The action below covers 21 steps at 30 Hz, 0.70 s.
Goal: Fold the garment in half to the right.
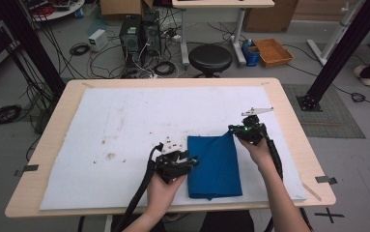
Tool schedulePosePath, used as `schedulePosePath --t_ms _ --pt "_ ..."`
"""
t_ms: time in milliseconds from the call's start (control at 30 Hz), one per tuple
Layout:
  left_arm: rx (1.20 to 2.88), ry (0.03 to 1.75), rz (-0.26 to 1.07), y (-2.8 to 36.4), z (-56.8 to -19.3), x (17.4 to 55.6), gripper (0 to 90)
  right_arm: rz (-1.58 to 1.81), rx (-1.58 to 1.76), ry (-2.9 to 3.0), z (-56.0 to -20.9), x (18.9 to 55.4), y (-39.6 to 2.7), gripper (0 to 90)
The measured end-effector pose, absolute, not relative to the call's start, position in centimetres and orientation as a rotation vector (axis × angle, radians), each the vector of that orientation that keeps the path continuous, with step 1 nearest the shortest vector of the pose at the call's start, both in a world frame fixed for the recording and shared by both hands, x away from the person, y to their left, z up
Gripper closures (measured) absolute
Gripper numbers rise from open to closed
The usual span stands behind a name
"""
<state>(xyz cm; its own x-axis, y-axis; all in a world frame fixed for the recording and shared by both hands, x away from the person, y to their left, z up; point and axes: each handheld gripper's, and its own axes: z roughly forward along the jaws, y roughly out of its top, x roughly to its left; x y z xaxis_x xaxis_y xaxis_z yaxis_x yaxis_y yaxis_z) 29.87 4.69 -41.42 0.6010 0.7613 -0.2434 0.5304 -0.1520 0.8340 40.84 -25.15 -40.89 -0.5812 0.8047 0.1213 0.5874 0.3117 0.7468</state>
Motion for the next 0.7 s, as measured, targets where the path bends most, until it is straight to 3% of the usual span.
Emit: schedulePosePath --t_ms 167,233,367,533,700 --pt "1.809 1.106 0.305 5.6 -42.0 31.4 60.4 1.063 1.311 2.322 -41.8 41.7 -25.4 87.9" --pt "1.805 1.115 0.310 5.9 -42.1 31.6 60.3 1.033 1.345 2.313 -42.0 41.8 -25.6 79.1" --pt "1.793 1.111 0.322 6.8 -41.9 31.4 59.7 1.071 1.364 2.272 -41.3 40.6 -26.5 72.4" --pt "1.773 1.078 0.359 8.7 -41.0 30.6 57.4 1.159 1.277 2.222 -40.0 36.1 -27.2 65.4" --pt "1.759 1.007 0.376 11.4 -39.9 29.7 46.4 1.186 1.262 2.229 -40.1 30.4 -27.9 58.1"
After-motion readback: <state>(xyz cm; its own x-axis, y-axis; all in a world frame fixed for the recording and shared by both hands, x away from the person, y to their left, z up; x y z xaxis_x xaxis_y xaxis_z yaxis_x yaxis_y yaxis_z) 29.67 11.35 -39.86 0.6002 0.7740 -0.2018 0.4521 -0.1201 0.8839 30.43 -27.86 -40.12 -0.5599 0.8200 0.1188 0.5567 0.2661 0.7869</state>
